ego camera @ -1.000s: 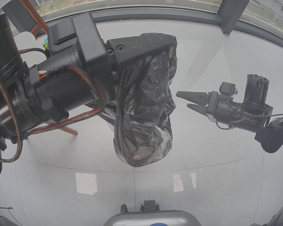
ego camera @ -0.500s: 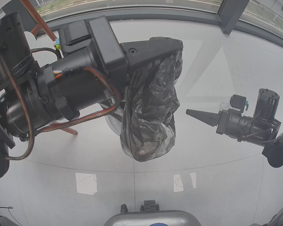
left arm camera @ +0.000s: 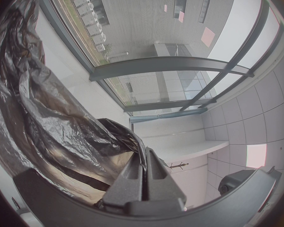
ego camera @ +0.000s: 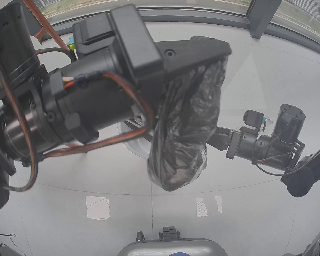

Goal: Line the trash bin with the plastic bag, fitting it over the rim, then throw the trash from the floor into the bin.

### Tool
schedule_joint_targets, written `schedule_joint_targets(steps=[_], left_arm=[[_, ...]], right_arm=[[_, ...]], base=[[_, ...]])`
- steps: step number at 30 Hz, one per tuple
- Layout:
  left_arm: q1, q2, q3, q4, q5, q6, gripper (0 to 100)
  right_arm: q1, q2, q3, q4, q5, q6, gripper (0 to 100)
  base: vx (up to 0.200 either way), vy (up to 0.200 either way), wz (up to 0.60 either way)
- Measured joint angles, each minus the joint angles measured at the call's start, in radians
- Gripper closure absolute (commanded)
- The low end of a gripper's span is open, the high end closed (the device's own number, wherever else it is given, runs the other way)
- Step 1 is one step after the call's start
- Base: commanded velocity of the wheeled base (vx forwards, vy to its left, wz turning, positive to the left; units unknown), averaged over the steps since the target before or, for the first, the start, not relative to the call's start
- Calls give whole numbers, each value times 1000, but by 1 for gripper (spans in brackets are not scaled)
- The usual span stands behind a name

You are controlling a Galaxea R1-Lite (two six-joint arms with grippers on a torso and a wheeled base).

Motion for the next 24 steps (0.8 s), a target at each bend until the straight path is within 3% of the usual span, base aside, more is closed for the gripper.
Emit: schedule_joint_targets(steps=[6, 24], left_arm=[[-46, -1, 2, 3, 1, -1, 100], [-57, -8, 4, 4, 1, -1, 100]], right_arm=[[-5, 54, -47, -62, -4, -27, 0], [-84, 101, -97, -70, -4, -73, 0]], base=[[0, 0, 0], [0, 0, 0]])
